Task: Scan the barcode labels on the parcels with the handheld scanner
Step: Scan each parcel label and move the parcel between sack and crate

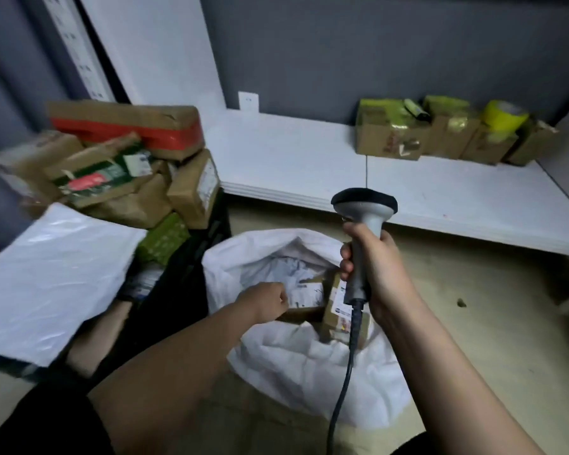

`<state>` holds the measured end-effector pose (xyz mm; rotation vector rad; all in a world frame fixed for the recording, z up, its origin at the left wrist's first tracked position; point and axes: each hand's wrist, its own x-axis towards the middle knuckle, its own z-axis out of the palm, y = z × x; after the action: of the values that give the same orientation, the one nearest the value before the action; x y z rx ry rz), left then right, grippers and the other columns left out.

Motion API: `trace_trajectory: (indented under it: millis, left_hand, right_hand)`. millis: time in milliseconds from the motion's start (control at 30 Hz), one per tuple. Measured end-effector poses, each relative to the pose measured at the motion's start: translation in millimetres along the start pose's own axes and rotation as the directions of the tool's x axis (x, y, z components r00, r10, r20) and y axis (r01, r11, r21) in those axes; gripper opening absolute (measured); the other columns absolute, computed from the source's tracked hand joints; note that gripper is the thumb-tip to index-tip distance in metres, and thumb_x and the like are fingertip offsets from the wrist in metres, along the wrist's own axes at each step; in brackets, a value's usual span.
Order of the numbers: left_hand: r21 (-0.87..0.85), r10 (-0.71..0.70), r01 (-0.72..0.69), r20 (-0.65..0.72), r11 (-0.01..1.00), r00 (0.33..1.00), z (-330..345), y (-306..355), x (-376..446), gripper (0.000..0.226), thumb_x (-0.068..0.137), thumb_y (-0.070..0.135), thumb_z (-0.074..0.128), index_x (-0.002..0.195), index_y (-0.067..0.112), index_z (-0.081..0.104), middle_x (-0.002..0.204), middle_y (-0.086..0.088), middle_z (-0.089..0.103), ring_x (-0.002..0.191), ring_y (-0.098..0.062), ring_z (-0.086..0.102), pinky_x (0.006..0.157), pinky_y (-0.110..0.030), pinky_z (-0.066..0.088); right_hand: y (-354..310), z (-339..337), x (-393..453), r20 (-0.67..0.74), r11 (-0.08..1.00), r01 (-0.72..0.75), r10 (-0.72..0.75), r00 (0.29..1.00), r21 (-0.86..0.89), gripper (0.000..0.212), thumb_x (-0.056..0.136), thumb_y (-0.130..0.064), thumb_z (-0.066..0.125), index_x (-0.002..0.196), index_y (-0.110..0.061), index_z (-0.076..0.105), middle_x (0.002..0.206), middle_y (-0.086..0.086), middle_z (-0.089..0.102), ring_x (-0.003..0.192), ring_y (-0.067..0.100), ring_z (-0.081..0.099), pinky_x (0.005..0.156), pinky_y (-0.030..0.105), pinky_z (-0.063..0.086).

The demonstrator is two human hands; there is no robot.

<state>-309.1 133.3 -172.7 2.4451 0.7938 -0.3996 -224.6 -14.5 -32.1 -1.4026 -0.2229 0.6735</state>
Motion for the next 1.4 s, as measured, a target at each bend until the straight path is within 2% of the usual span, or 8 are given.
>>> trace_trajectory:
  millis: [200, 433, 700, 867, 1067, 1167, 1267, 1400]
  left_hand:
    - [-0.011, -0.066, 0.066, -0.308, 0.998, 0.949, -86, -57, -114, 0.024, 0.096, 0.035, 0.049, 0.109, 0.018, 0.060, 0.109, -0.001, 0.066, 0.100, -0.023, 0.060, 0.075, -0.031, 0.045]
    - [-0.039, -0.236, 0.271, -0.621, 0.962, 0.747, -140, -159, -220, 0.048, 0.090, 0.040, 0.058, 0.132, 0.023, 0.046, 0.132, -0.004, 0.050, 0.120, -0.024, 0.049, 0.092, -0.038, 0.046]
    - [0.277, -0.356, 0.416, -0.243, 0.866, 0.902, -108, -255, -246, 0.127, 0.063, 0.075, 0.067, 0.152, 0.030, -0.011, 0.160, -0.007, -0.016, 0.147, -0.028, -0.013, 0.117, -0.049, -0.004]
    - [0.415, -0.272, 0.343, -0.222, 0.842, 0.936, -100, -258, -225, 0.121, 0.069, 0.074, 0.062, 0.152, 0.030, -0.015, 0.160, -0.009, -0.017, 0.147, -0.031, -0.012, 0.118, -0.049, -0.004]
    - [0.191, -0.228, 0.297, -0.315, 0.936, 0.921, -118, -260, -233, 0.064, 0.093, 0.043, 0.052, 0.150, 0.031, 0.025, 0.154, 0.003, 0.033, 0.139, -0.018, 0.034, 0.109, -0.035, 0.033]
    - [0.090, -0.245, 0.344, -0.538, 0.935, 0.806, -134, -249, -244, 0.041, 0.096, 0.029, 0.046, 0.137, 0.035, 0.047, 0.139, 0.001, 0.053, 0.125, -0.023, 0.051, 0.099, -0.037, 0.043]
    - [-0.080, -0.213, 0.273, -0.836, 0.959, 0.506, -150, -223, -265, 0.036, 0.097, 0.017, 0.042, 0.127, 0.033, 0.057, 0.118, -0.003, 0.066, 0.104, -0.030, 0.061, 0.079, -0.036, 0.046]
    - [-0.414, -0.313, -0.371, -0.900, 0.831, 0.304, -162, -182, -283, 0.031, 0.098, 0.008, 0.044, 0.098, 0.034, 0.061, 0.088, 0.016, 0.066, 0.085, -0.004, 0.061, 0.077, -0.031, 0.047]
  right_hand:
    - [7, 67, -37, 0.161, 0.989, 0.114, -0.098, 0.982, -0.094, 0.019, 0.093, -0.011, 0.058, 0.105, -0.008, 0.043, 0.054, 0.004, 0.047, 0.037, 0.013, 0.040, 0.039, 0.023, 0.034]
    - [37, 123, -54, 0.258, 0.944, 0.190, -0.119, 0.959, -0.269, 0.015, 0.095, -0.007, 0.056, 0.096, -0.010, 0.041, 0.048, 0.004, 0.047, 0.032, 0.012, 0.040, 0.041, 0.027, 0.032]
    - [69, 149, -73, 0.326, 0.899, 0.191, -0.058, 0.944, -0.395, 0.018, 0.094, -0.006, 0.057, 0.104, -0.004, 0.043, 0.050, 0.007, 0.048, 0.039, 0.017, 0.042, 0.046, 0.031, 0.033]
    - [71, 149, -71, 0.325, 0.890, 0.197, -0.059, 0.944, -0.410, 0.019, 0.094, -0.011, 0.058, 0.104, -0.005, 0.044, 0.050, 0.005, 0.049, 0.041, 0.018, 0.043, 0.045, 0.030, 0.033]
    - [68, 148, -66, 0.322, 0.909, 0.189, -0.065, 0.944, -0.371, 0.017, 0.094, -0.011, 0.058, 0.105, -0.007, 0.047, 0.049, 0.002, 0.051, 0.041, 0.016, 0.043, 0.053, 0.036, 0.036]
    - [63, 148, -68, 0.327, 0.918, 0.198, -0.082, 0.941, -0.342, 0.016, 0.094, -0.012, 0.058, 0.104, -0.009, 0.047, 0.050, 0.002, 0.052, 0.041, 0.016, 0.043, 0.052, 0.035, 0.037]
    - [57, 150, -72, 0.337, 0.940, 0.195, -0.094, 0.937, -0.281, 0.013, 0.094, -0.008, 0.058, 0.100, -0.006, 0.047, 0.052, 0.004, 0.053, 0.040, 0.015, 0.043, 0.050, 0.032, 0.038]
    - [46, 151, -79, 0.363, 0.993, 0.083, -0.046, 0.931, -0.087, 0.008, 0.093, -0.004, 0.058, 0.092, -0.004, 0.050, 0.054, 0.004, 0.053, 0.040, 0.012, 0.043, 0.041, 0.022, 0.039]
